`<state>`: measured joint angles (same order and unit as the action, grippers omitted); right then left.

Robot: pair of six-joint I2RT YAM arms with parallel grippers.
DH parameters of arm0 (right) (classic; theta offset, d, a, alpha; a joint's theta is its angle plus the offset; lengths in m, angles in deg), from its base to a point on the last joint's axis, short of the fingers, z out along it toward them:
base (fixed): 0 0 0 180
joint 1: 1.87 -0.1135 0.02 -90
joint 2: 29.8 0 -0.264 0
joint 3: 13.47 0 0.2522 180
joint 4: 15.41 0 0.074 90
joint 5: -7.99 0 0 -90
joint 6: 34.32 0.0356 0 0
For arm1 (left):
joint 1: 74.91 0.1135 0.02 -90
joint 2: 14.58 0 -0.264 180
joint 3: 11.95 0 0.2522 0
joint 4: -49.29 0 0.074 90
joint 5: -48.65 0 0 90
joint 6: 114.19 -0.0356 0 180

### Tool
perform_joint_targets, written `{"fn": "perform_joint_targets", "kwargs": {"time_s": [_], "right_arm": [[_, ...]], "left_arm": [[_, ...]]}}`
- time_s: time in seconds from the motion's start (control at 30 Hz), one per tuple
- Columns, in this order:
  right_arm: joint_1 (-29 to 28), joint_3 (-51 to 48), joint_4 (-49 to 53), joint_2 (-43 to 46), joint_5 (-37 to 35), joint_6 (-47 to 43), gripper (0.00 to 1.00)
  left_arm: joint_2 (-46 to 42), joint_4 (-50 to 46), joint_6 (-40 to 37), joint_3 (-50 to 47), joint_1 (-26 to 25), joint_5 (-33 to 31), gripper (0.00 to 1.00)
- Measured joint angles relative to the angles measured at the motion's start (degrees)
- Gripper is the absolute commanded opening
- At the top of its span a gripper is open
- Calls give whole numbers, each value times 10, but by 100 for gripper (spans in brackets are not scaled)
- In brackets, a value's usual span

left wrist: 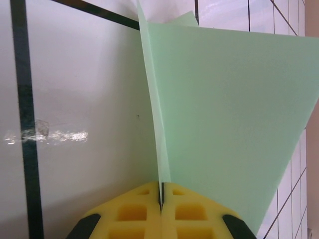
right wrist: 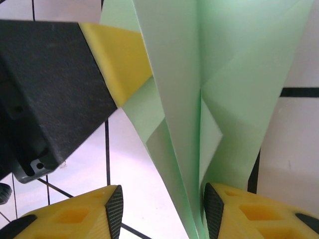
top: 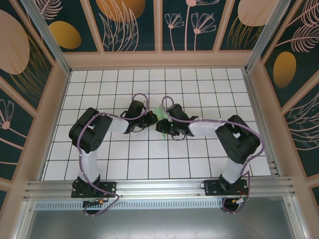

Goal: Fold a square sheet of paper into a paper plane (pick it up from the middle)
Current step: Move the paper plane to the center of the table.

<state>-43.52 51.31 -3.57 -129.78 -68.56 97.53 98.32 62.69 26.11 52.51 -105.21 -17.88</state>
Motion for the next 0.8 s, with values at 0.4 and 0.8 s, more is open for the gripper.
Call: {"fn": "perform_joint_targets", "kwargs": {"time_s": [0.4, 0.8], "right_arm": [[-1, 14, 10, -19, -46, 2, 33], [-5, 34, 44, -30, -94, -10, 5]], "left_arm": [[0, 0, 0, 0, 0, 1, 0], [-30, -61, -2, 16, 10, -10, 31]]}}
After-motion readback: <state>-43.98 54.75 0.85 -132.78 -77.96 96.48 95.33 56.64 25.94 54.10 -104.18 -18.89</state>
